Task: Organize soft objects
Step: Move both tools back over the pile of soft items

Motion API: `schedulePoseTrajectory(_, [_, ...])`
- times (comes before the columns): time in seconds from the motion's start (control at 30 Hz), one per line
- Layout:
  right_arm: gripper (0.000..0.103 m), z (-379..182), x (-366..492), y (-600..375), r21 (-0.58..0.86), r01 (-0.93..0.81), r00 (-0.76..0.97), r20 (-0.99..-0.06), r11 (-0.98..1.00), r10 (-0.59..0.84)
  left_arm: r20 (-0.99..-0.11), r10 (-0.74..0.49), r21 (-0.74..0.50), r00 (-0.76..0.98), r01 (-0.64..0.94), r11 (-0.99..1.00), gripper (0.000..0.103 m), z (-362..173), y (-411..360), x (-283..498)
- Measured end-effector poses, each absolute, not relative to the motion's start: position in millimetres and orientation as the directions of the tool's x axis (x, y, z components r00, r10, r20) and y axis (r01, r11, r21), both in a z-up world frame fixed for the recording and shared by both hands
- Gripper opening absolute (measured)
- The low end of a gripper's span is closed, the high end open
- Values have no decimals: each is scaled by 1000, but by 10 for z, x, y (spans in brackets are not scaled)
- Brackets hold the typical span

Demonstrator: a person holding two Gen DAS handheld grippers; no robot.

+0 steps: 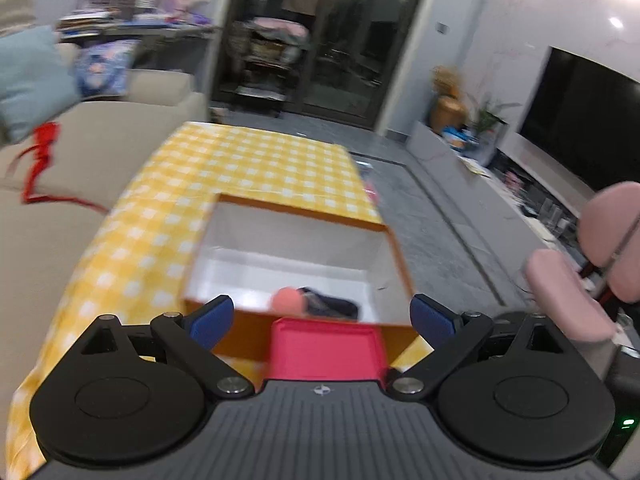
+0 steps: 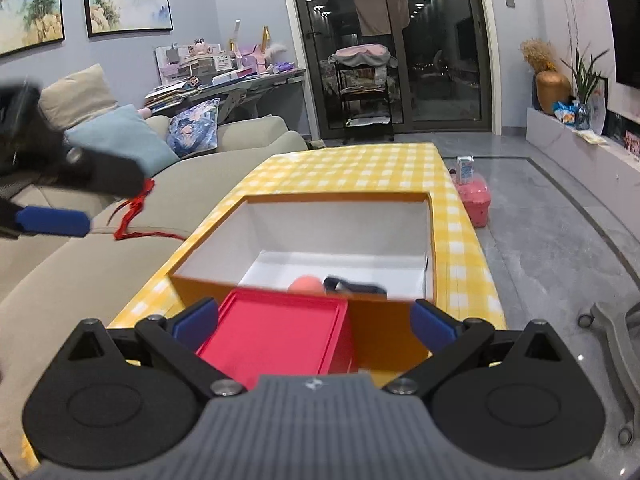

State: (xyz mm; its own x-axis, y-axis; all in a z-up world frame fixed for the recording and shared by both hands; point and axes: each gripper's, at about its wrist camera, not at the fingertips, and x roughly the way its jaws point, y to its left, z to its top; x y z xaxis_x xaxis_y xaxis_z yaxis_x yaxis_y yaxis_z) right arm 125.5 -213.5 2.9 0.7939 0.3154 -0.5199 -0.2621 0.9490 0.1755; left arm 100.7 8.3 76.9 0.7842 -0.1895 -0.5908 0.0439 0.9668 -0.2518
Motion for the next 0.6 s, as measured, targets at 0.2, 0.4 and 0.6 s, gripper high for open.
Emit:
schedulePoseTrajectory(0.2, [100,-82,752,-2204,212,-258,762,-555,942,334,-612,-165,-180,774,67,981,103,525,300,651])
schedulePoseTrajectory(0.4, [99,-324,406,-2065,230,-340,636,-658,912,403,-663,-153,-120,733,98,988,103,180,503,401])
schedulePoseTrajectory(0.6, [92,-489,463,-1820,331,-326,572,-677,885,464,-723,-175,-178,668,65,982,103,-54,639,482])
